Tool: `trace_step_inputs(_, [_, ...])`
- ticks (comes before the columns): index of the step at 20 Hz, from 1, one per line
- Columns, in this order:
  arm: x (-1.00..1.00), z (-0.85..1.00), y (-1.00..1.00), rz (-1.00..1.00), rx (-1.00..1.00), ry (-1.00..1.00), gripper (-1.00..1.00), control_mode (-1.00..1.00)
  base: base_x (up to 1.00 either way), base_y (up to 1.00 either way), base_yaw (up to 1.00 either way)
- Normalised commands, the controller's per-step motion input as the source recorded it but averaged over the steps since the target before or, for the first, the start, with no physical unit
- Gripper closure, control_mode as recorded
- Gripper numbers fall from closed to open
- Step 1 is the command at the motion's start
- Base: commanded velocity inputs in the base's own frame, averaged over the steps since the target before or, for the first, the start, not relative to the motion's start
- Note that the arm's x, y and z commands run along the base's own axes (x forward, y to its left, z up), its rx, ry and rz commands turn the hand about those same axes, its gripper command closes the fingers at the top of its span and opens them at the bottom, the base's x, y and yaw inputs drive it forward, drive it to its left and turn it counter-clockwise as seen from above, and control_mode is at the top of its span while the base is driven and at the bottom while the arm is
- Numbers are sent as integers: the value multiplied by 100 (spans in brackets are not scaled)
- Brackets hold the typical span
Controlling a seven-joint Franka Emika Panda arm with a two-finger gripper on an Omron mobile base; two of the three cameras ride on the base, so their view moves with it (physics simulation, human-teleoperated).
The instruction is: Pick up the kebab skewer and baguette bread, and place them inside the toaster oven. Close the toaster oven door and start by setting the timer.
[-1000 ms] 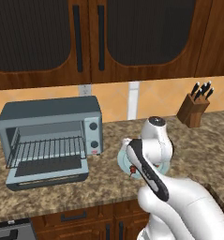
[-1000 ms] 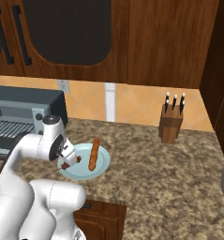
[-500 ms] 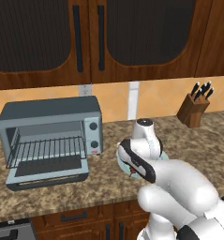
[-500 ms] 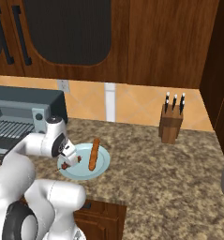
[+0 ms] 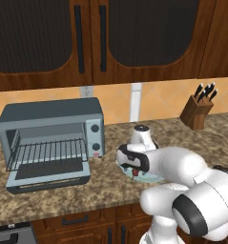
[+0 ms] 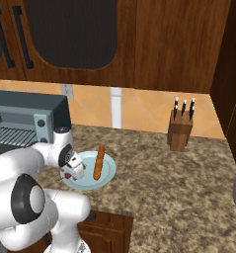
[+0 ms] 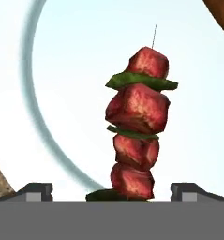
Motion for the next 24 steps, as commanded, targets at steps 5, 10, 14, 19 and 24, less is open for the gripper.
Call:
trace_step_inputs(5, [0,-34,-5,0,0,0,100,-100,0,0,0])
trace_step_inputs(10, [-3,-25,-5,0,0,1,100,-100,0,0,0])
trace_step_inputs(14, [-25,-2,-5,0,7,1,100,-100,0,0,0])
trace_step_inputs(19, [-51,77,21,1,9,-1,100,-100,0,0,0])
trace_step_inputs(24, [-52,76,100,12,-2,0,100,-100,0,0,0])
